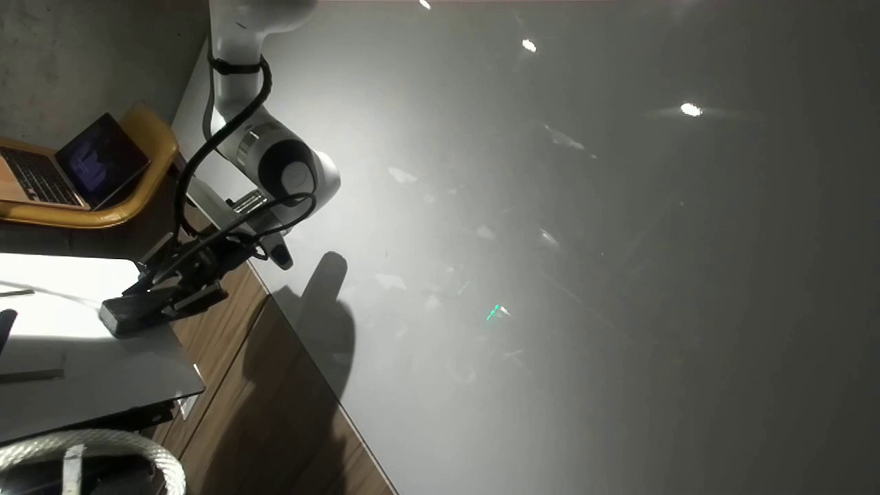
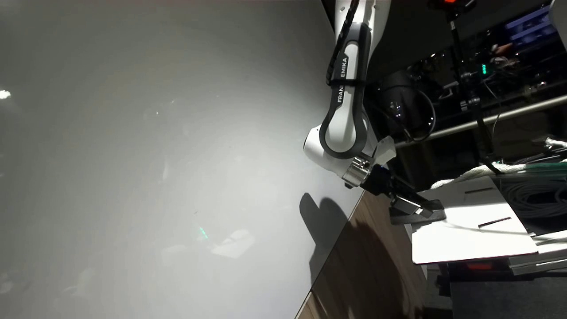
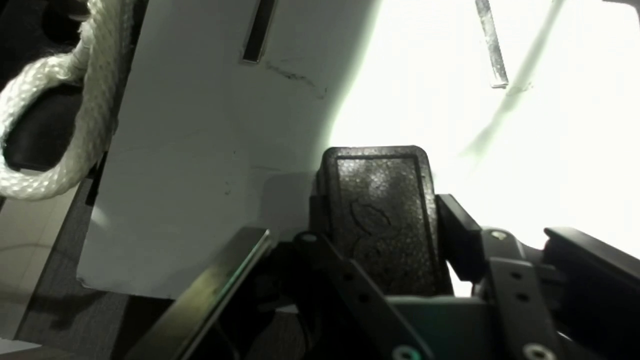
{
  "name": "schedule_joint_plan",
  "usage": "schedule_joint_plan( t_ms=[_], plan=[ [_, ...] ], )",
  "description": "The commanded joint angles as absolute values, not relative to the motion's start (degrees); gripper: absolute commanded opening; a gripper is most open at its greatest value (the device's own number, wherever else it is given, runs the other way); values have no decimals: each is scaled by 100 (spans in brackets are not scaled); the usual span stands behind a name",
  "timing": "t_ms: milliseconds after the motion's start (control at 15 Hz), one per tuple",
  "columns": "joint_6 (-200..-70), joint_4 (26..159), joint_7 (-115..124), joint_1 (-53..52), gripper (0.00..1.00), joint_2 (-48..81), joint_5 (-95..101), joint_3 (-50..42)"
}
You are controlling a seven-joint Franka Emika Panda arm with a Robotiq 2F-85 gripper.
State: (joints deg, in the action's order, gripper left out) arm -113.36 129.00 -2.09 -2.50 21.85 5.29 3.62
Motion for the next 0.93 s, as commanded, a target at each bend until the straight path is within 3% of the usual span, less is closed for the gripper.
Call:
schedule_joint_plan(
  t_ms=[0, 867],
  plan=[
    [-11260, 12776, -248, -261, 30, 2385, 397, 360],
    [-11121, 12847, -254, -222, 30, 2330, 431, 305]
  ],
)
